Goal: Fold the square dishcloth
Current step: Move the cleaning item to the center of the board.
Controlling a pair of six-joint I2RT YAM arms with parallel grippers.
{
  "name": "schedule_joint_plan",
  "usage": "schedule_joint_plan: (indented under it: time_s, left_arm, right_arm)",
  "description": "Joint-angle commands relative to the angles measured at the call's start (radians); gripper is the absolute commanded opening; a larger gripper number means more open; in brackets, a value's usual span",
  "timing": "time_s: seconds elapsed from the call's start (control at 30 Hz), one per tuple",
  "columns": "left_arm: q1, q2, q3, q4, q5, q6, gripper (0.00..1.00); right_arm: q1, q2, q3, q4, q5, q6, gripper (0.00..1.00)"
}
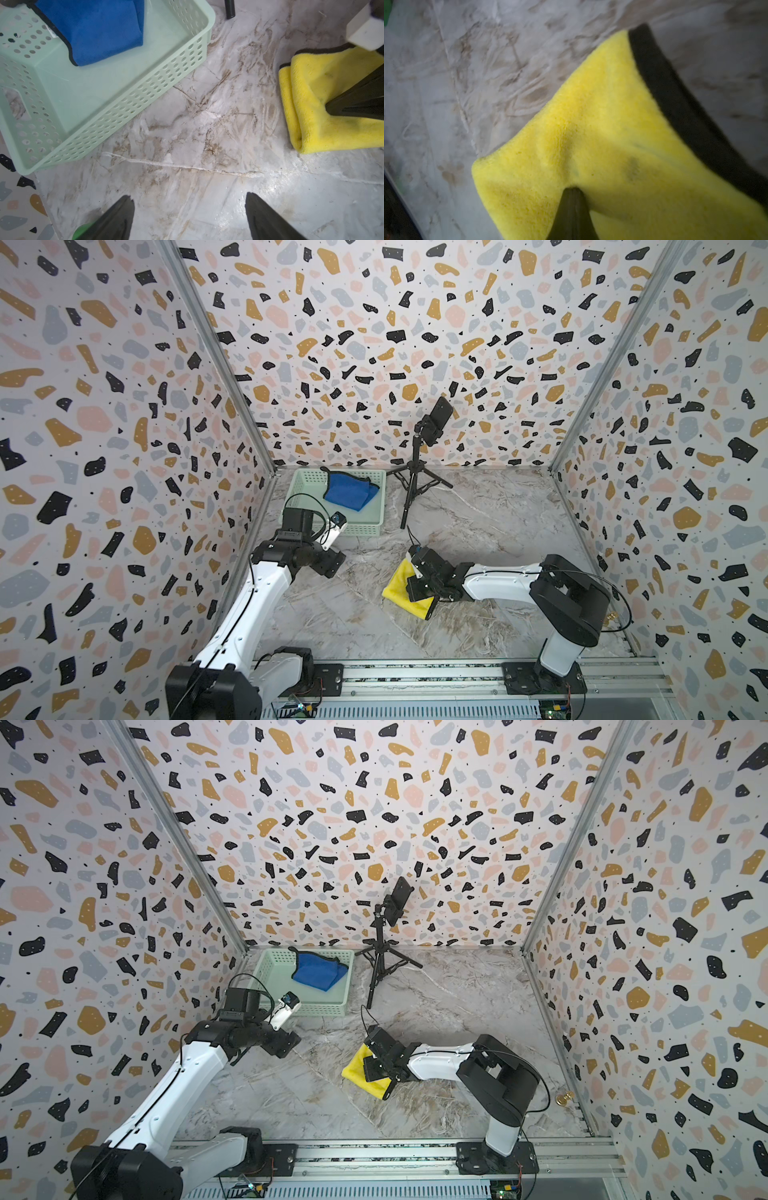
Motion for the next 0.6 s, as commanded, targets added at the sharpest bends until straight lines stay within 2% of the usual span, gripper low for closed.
schedule_joint_plan:
  time_s: [0.0,0.13,0.23,0.43,0.57]
  left_arm:
    - [0.007,0.018,0.033,0.049,-0.011,-0.031,0.89]
    - [0.007,0.071,0.065,0.04,-0.009,-0.039,0.89]
    - [0.007,0.132,0.101,0.035,-0.021,-0.048,0.9]
    - [0.007,0.263,0.217,0.037,-0.05,-0.072,0.9]
    - [0.005,0.41,0.372,0.01,-0.067,-0.101,0.87]
  right_arm:
    - [-0.149,0.011,-0.09,-0.003,0.076,0.032,0.0]
    - [-0.295,-0.004,-0.123,0.038,0.122,0.042,0.0]
    - [-0.363,0.004,-0.104,0.043,0.164,0.028,0.0]
    - [-0.426,0.024,-0.039,-0.018,0.24,-0.037,0.0]
    - [-0.424,-0.051,-0.012,-0.062,0.253,-0.068,0.03]
